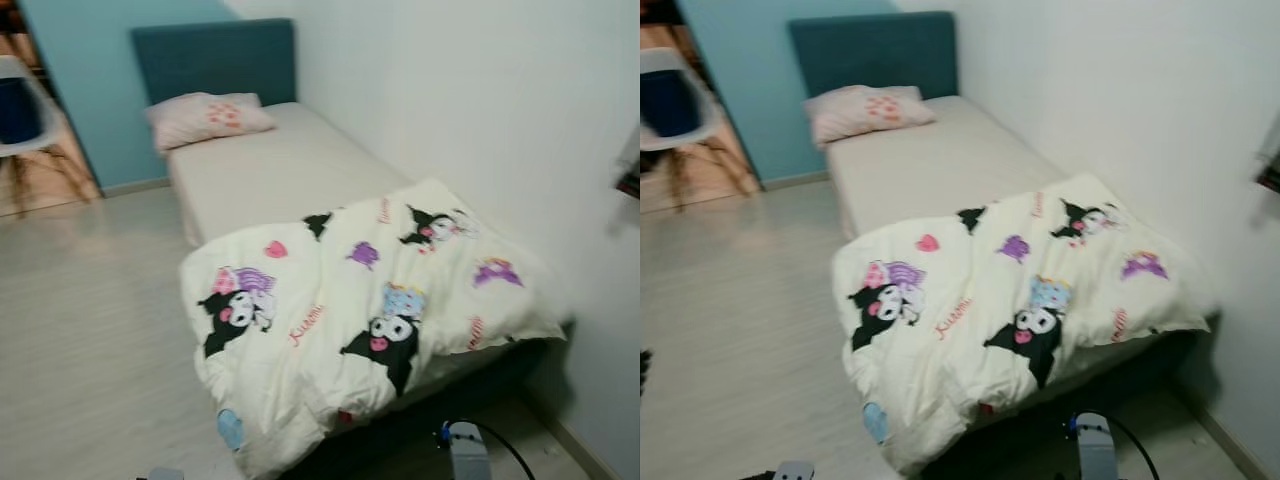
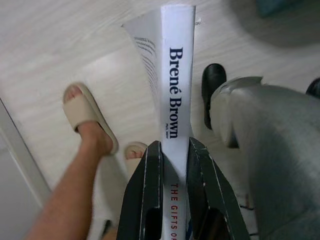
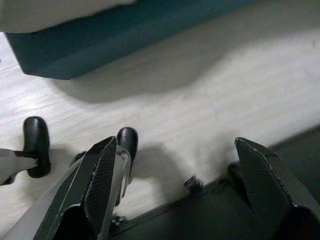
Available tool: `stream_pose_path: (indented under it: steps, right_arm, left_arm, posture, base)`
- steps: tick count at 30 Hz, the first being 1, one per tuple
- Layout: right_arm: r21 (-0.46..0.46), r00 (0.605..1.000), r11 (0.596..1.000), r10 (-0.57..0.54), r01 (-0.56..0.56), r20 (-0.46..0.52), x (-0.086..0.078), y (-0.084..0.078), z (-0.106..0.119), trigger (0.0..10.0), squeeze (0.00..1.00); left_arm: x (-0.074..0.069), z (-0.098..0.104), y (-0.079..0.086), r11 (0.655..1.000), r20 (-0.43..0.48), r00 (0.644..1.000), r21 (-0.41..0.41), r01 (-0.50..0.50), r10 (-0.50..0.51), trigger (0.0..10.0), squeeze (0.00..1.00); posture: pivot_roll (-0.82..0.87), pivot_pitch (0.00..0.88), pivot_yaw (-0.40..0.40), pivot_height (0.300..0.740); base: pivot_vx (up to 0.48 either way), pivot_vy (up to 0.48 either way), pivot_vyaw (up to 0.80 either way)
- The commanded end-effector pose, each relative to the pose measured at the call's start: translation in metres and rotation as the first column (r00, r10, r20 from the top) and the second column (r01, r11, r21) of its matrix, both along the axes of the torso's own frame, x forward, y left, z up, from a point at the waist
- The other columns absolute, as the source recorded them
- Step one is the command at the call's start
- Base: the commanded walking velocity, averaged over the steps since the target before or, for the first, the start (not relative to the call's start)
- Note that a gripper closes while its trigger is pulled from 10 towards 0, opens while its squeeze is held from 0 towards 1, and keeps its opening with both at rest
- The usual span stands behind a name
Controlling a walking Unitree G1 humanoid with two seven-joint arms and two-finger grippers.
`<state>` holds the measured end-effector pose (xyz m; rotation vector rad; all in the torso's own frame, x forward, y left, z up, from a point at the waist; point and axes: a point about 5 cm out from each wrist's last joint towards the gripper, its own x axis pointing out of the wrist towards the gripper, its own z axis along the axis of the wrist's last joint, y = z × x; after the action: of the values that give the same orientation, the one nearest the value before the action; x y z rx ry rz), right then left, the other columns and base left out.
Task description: Clean up the room
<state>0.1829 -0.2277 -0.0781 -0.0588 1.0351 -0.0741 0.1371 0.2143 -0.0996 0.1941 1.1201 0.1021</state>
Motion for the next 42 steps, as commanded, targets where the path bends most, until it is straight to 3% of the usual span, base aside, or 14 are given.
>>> stream_pose_path:
  steps: [1,14,19,42]
  right_arm:
    - [0.004,1.000,1.000,0.027,-0.027,0.009,0.0023,0.0067,-0.0003,10.0,0.00]
    - [0.024,0.999,1.000,0.018,-0.019,0.027,0.0038,0.0076,0.0005,10.0,0.00]
    - [0.026,0.999,1.000,-0.012,0.011,0.033,0.0030,0.0068,0.0002,10.0,0.00]
    - [0.021,1.000,1.000,-0.006,0.005,0.029,0.0022,0.0057,0.0000,10.0,0.00]
  left_arm:
    - [-0.0075,-0.0035,-0.0041,1.000,-0.035,0.999,-0.008,0.018,-0.018,10.0,0.00]
    - [-0.0032,-0.0018,-0.0027,1.000,-0.020,1.000,0.008,0.014,-0.014,10.0,0.00]
    - [-0.0031,-0.0020,-0.0042,1.000,-0.017,1.000,0.005,0.016,-0.016,10.0,0.00]
    - [0.0022,-0.0011,-0.0098,1.000,-0.003,1.000,-0.009,0.007,-0.007,10.0,0.00]
  posture:
    - [-0.02,0.000,-0.067,0.740]
    - [-0.02,0.000,-0.065,0.740]
    - [-0.02,0.000,-0.067,0.740]
    - [-0.02,0.000,-0.069,0.740]
  base:
    - [0.000,0.000,0.78]
    - [0.000,0.000,0.78]
    - [0.000,0.000,0.00]
    - [0.000,-0.448,0.00]
